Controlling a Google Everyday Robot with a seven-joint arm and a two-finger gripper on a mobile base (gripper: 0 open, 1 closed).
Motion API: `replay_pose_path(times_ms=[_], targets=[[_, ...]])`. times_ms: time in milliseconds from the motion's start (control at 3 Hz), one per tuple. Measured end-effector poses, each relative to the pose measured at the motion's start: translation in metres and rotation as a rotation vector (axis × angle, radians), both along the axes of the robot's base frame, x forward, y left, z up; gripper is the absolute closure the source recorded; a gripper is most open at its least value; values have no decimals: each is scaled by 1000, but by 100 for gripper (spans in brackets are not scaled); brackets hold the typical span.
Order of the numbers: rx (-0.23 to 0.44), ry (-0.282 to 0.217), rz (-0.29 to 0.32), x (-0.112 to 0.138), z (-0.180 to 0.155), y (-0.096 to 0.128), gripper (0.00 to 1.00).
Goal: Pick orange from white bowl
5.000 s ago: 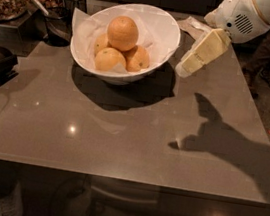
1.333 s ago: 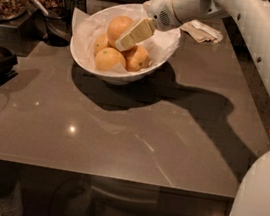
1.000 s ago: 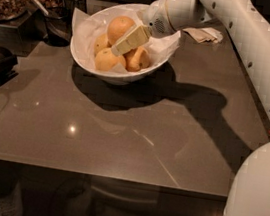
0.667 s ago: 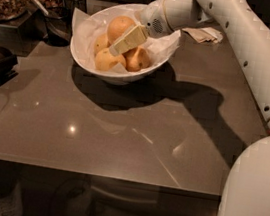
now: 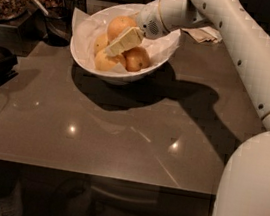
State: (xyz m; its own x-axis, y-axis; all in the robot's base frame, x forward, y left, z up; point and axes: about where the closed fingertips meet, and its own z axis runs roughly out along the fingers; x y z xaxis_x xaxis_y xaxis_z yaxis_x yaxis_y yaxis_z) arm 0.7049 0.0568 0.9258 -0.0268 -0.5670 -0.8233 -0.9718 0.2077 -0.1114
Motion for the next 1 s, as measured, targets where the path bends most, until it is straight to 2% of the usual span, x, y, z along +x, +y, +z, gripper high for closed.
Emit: replay_pose_path(times_ms=[333, 1000], targets=[[-4, -29, 6, -9, -1, 4, 42], [-2, -32, 9, -13, 3, 6, 89]])
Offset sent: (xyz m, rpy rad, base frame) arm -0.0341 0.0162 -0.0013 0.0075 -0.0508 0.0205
